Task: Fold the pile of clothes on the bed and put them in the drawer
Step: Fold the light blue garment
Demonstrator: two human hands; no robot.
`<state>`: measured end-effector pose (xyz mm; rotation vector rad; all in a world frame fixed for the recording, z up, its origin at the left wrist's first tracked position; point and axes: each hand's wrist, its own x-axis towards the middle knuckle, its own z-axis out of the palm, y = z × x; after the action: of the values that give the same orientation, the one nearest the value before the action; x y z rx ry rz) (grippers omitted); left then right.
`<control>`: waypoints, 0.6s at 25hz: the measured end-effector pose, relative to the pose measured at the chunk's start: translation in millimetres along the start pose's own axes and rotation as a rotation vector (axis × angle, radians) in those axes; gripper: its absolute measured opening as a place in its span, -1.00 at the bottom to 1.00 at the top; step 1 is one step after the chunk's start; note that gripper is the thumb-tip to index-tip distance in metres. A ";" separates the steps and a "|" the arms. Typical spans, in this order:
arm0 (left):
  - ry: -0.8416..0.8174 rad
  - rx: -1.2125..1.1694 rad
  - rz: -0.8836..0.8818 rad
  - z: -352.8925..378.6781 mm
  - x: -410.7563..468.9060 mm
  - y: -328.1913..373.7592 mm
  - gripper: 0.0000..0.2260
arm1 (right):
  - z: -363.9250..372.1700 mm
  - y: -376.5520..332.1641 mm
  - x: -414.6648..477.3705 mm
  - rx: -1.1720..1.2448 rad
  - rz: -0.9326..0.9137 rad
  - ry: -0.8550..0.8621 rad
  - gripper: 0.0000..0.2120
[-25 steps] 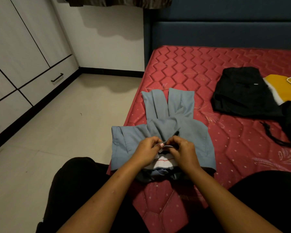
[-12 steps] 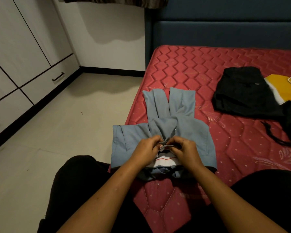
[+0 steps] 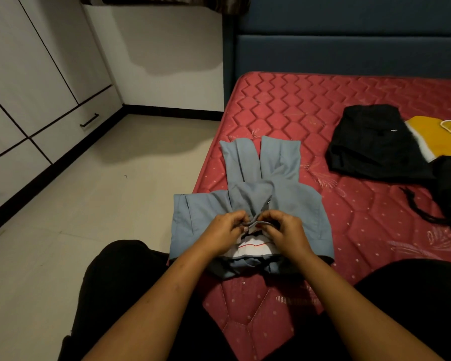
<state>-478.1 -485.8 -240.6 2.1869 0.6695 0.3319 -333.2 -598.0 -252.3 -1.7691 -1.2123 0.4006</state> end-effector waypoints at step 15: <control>-0.048 0.530 0.069 -22.4 -10.9 20.1 -0.66 | -2.8 -8.3 -0.7 -0.420 -0.212 -0.057 -0.84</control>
<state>-489.9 -488.6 -210.9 2.7156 0.7147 0.1439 -336.2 -599.3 -244.1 -1.9584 -1.5952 0.0732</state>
